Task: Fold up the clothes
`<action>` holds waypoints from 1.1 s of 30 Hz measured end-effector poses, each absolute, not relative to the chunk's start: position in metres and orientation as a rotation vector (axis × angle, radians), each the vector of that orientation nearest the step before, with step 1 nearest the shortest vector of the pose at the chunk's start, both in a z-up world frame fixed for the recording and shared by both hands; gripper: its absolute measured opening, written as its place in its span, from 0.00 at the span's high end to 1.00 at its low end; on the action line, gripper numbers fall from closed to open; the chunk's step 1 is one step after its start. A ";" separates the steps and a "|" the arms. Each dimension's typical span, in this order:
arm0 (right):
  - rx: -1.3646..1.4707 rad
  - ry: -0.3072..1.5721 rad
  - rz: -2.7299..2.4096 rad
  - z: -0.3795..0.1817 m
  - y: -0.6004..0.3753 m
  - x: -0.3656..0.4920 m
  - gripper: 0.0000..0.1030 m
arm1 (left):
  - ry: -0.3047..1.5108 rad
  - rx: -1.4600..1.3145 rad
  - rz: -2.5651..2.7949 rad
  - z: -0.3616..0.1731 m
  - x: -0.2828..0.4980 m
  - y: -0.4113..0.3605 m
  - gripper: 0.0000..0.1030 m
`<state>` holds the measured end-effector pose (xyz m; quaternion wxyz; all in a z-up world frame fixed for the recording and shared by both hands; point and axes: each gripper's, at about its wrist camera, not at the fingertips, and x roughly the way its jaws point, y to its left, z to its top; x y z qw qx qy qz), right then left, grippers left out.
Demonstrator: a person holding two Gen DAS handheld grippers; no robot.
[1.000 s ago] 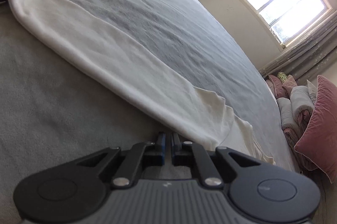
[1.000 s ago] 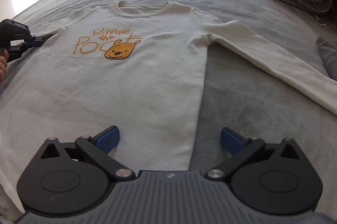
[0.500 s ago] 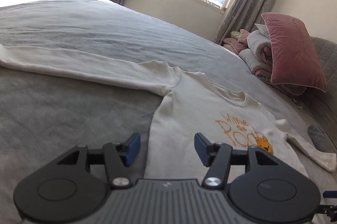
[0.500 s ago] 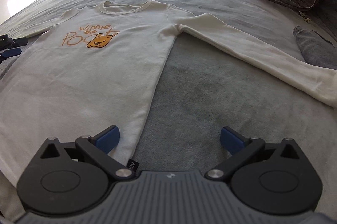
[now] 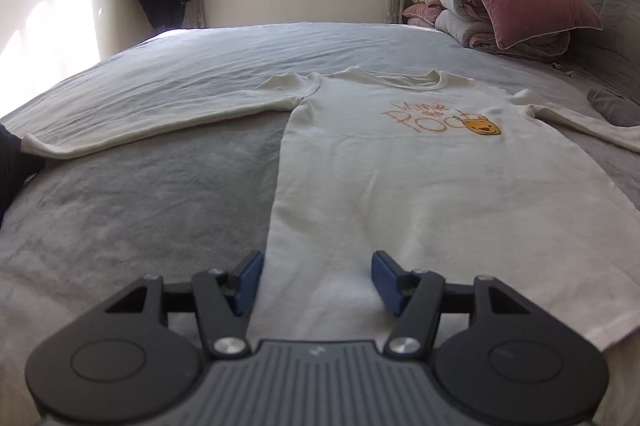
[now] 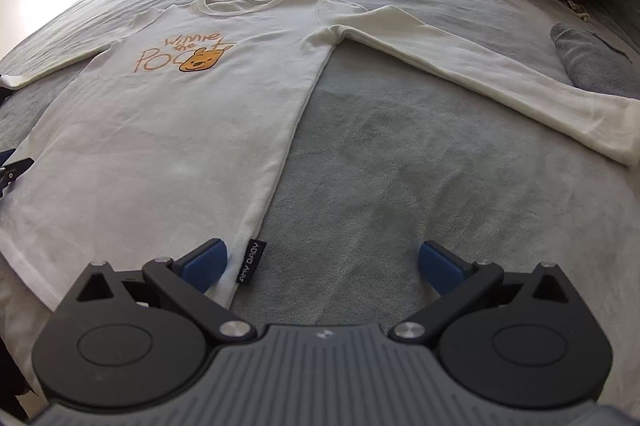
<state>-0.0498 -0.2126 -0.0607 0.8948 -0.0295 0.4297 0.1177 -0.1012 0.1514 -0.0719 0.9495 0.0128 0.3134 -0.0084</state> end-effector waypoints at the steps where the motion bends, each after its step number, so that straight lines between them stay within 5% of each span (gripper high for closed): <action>1: -0.064 0.891 0.246 -0.060 -0.213 -0.052 0.00 | 0.646 0.018 -0.007 -0.070 -0.103 0.150 0.41; 15: -0.093 0.867 0.242 -0.051 -0.224 -0.071 0.00 | 0.665 -0.025 0.008 -0.041 -0.099 0.094 0.23; 33: 0.052 0.887 0.105 -0.058 -0.261 -0.053 0.00 | 0.587 0.001 -0.167 -0.025 -0.020 0.007 0.17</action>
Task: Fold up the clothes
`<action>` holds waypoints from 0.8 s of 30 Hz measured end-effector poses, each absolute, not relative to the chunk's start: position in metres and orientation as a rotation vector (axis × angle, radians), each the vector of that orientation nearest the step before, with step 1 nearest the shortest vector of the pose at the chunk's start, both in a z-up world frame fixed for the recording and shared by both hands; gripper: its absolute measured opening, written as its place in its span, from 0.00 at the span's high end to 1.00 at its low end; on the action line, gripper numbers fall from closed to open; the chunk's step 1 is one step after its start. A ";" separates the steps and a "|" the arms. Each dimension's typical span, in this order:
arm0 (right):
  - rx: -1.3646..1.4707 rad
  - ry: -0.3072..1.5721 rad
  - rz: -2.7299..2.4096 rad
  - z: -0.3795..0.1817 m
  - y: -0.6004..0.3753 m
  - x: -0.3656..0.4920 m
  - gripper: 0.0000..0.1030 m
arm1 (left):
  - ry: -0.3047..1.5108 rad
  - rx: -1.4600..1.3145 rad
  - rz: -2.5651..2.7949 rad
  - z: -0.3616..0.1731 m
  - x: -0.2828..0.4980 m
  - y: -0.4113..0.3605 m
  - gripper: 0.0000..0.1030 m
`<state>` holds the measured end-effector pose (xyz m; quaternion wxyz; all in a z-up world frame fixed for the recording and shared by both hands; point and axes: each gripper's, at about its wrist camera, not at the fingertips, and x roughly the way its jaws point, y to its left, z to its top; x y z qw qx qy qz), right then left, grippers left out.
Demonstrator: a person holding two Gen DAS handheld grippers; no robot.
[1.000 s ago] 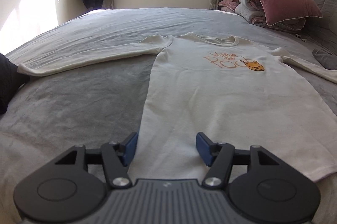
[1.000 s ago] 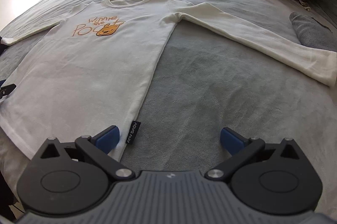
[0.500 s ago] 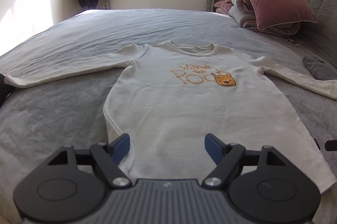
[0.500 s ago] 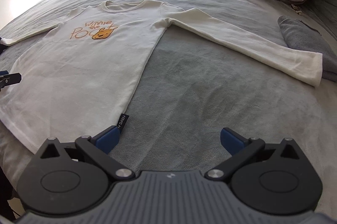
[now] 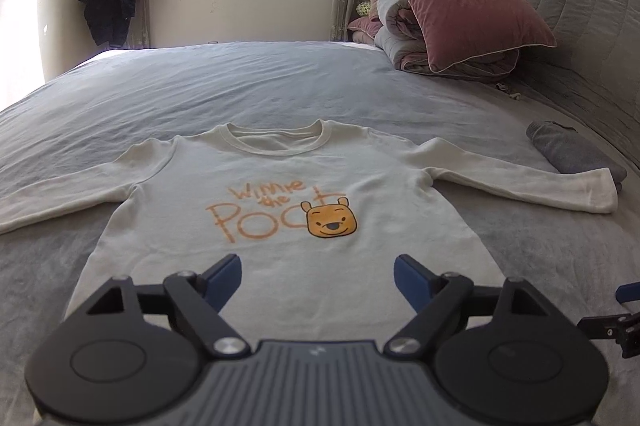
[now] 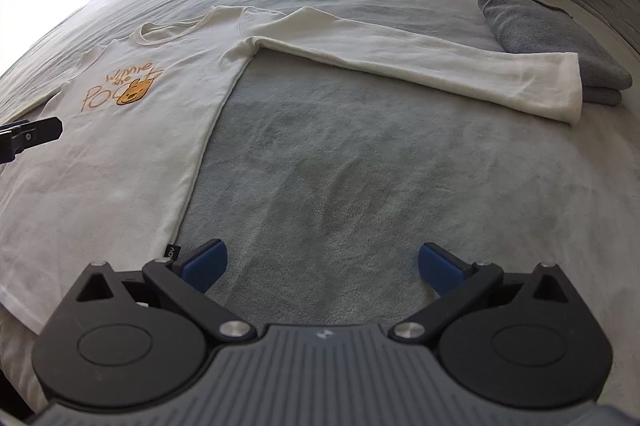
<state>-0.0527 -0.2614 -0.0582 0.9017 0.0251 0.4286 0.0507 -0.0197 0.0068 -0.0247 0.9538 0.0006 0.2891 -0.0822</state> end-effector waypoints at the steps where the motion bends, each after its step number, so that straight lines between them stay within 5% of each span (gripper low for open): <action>1: 0.057 0.883 0.100 -0.058 -0.262 -0.052 0.00 | 0.581 -0.005 -0.166 -0.025 -0.014 0.005 0.16; 8: 0.117 0.844 0.031 -0.059 -0.272 -0.046 0.00 | 0.557 -0.038 -0.153 -0.053 0.011 0.009 0.14; 11: 0.182 0.798 0.003 -0.057 -0.282 -0.045 0.00 | 0.677 -0.074 -0.100 -0.069 0.024 0.012 0.15; 24: 0.530 0.703 -0.258 -0.055 -0.337 -0.008 0.00 | 0.782 -0.081 -0.160 -0.054 0.039 0.010 0.15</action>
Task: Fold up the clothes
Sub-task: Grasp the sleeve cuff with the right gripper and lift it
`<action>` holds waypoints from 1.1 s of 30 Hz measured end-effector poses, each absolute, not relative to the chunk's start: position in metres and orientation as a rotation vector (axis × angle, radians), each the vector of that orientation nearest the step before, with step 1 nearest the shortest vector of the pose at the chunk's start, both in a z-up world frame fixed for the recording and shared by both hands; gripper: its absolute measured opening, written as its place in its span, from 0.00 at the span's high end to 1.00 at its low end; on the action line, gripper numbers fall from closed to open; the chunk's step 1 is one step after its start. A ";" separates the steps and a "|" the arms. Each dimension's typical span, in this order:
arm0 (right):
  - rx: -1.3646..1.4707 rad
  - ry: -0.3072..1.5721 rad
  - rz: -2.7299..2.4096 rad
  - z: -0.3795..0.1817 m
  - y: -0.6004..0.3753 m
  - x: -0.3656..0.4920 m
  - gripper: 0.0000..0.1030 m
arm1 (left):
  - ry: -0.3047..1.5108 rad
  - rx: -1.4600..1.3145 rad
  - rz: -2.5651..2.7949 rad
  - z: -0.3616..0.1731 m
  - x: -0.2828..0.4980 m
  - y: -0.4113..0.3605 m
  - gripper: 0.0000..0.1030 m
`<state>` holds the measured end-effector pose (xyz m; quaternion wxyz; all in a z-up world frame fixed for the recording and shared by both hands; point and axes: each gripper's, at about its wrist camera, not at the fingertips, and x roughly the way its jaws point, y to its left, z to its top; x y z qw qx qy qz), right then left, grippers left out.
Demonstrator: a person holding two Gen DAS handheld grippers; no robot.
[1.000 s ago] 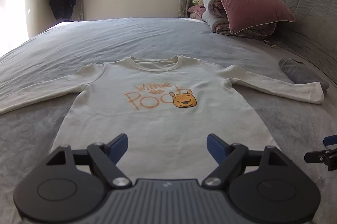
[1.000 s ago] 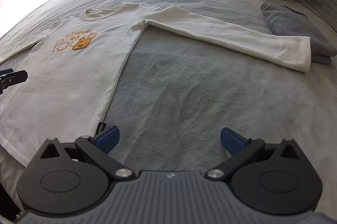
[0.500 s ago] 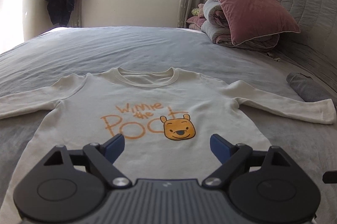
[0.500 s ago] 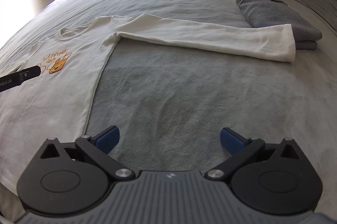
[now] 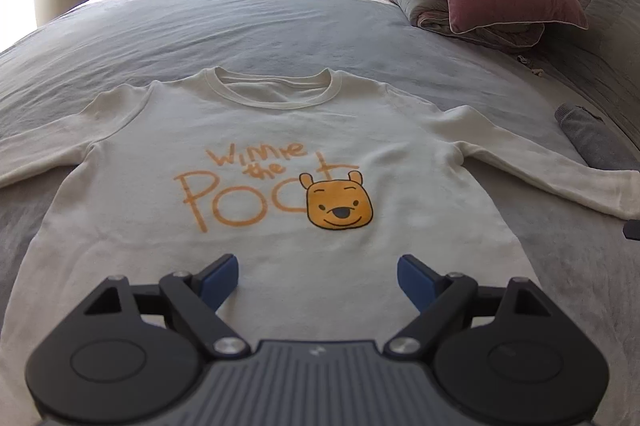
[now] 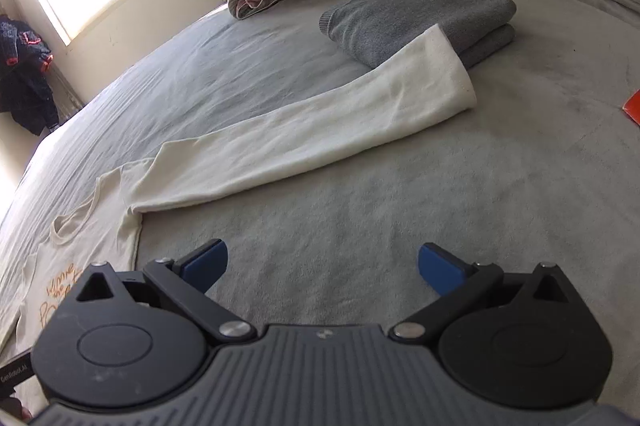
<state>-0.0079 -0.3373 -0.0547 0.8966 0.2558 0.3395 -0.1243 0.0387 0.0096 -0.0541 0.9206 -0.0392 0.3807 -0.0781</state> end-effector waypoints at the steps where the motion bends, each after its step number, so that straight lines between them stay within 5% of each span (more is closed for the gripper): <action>1: 0.541 0.698 -0.282 -0.055 -0.340 -0.002 0.00 | 0.795 -0.109 -0.157 -0.053 0.040 0.014 0.15; 8: 0.578 0.623 -0.486 -0.064 -0.359 0.032 0.19 | 0.816 -0.220 -0.141 -0.045 0.045 0.032 0.15; 14: 0.640 0.540 -0.592 -0.068 -0.365 0.042 0.22 | 0.831 -0.257 -0.106 -0.048 0.054 0.044 0.15; 15: 0.638 0.532 -0.600 -0.068 -0.364 0.043 0.36 | 0.835 -0.265 -0.104 -0.049 0.055 0.046 0.15; 19: 0.630 0.515 -0.609 -0.071 -0.361 0.045 0.51 | 0.837 -0.273 -0.104 -0.049 0.056 0.047 0.15; 22: 0.633 0.513 -0.580 -0.072 -0.357 0.048 0.68 | 0.836 -0.274 -0.106 -0.048 0.056 0.048 0.15; 23: 0.635 0.515 -0.559 -0.071 -0.355 0.050 0.81 | 0.836 -0.276 -0.106 -0.048 0.055 0.049 0.15; 33: 0.591 0.450 -0.418 -0.043 -0.329 0.059 0.92 | 0.835 -0.315 -0.088 -0.046 0.052 0.058 0.15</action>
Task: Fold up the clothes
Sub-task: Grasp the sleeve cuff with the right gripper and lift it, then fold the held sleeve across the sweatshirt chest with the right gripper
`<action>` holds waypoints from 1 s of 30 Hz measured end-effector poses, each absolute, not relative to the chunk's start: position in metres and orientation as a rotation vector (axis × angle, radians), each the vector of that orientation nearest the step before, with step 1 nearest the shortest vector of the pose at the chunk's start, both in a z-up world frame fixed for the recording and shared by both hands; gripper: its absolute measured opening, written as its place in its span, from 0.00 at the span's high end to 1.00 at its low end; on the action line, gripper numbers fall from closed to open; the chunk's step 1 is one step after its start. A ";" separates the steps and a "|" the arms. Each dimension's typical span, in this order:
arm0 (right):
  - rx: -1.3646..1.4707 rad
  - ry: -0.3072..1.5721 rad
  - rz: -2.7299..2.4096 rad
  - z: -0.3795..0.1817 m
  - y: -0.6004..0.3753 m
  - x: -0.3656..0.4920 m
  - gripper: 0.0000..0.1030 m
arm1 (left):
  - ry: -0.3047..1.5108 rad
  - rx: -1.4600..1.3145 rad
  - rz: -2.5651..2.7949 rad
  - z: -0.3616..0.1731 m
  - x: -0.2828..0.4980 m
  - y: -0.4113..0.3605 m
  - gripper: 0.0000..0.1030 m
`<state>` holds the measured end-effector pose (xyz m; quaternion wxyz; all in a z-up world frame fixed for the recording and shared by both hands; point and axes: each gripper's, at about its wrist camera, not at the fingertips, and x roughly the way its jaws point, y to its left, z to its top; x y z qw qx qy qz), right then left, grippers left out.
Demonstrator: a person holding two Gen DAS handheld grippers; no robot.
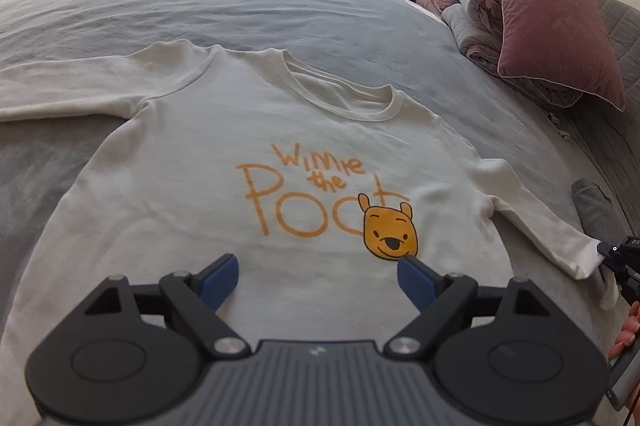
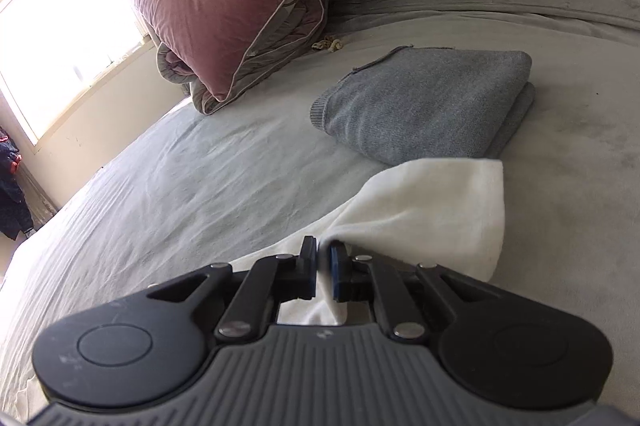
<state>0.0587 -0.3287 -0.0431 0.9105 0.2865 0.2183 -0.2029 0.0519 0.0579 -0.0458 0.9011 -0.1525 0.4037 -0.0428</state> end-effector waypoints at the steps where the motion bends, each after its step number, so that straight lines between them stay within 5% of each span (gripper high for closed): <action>1: 0.589 0.444 -0.408 -0.040 -0.326 0.058 0.92 | 0.834 -0.317 -0.086 -0.046 0.051 0.059 0.15; 30: 0.394 0.485 0.088 -0.012 -0.189 0.074 0.92 | 0.813 -0.349 -0.072 -0.037 0.038 0.075 0.15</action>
